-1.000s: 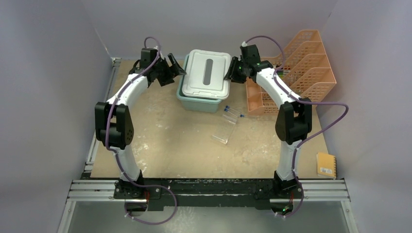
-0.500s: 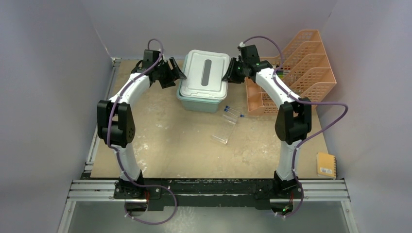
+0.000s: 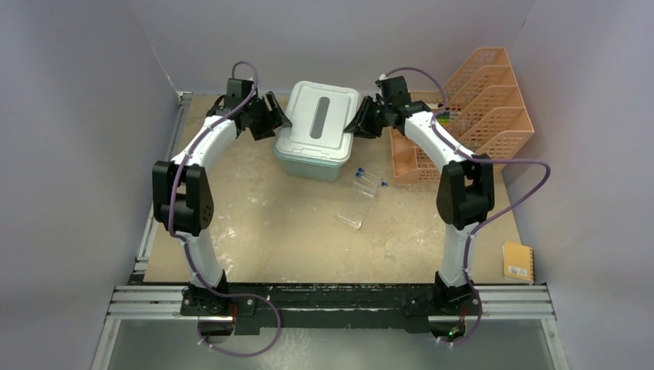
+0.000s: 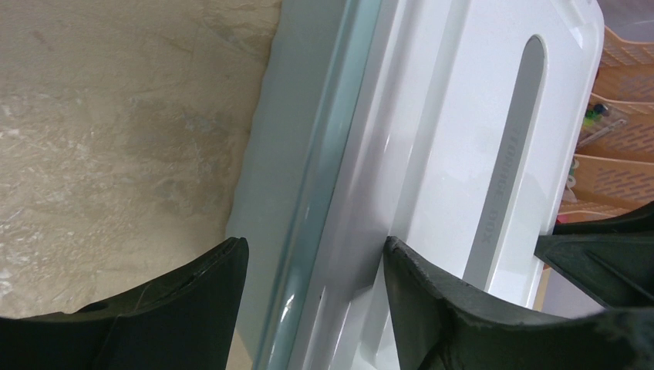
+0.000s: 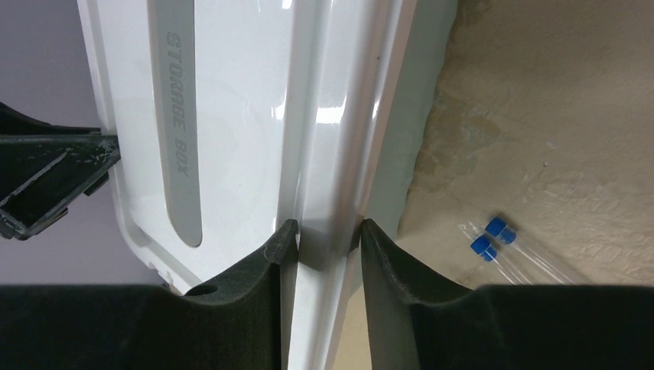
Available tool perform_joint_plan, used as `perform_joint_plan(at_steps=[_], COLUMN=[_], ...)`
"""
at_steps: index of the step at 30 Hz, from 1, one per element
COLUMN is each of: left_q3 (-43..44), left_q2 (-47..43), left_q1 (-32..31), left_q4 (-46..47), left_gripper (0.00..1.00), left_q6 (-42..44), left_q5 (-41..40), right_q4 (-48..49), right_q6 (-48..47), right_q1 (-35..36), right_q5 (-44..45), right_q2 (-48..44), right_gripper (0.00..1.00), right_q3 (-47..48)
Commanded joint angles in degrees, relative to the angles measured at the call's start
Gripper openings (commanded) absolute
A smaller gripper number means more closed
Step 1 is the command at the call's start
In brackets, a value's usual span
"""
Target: Organize the chemistry lab equipment
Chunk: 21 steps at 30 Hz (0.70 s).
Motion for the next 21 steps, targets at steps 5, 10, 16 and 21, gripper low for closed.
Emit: perform_joint_plan(at_steps=[5,10,16,21], left_q3=[1.63,1.0,1.07,1.33], left_q2=[-4.88,-5.19,-4.13,-2.78], left_q1=[-0.26,-0.18,-0.08,-0.08], left_q4=[-0.98,-1.3,-2.27,-2.97], left_gripper=[0.72,0.67,0.5,0.49], left_q6=[2.94,3.76,4.95,5.3], left_q5=[-3.54,-4.28,-7.24,-6.74], right_q4=[0.67,-0.82,-1.32,-2.45], right_q6=[3.66,2.35,1.52,0.57], right_q1=[0.82,1.22,1.51,1.58], right_q5=[-6.17,-3.86,-0.5,3.21], right_q2=[1.07,1.55,0.25,-0.9], right_gripper=[0.31,0.44,0.54,0.55], right_q3=[-0.7,1.26,1.86,2.36])
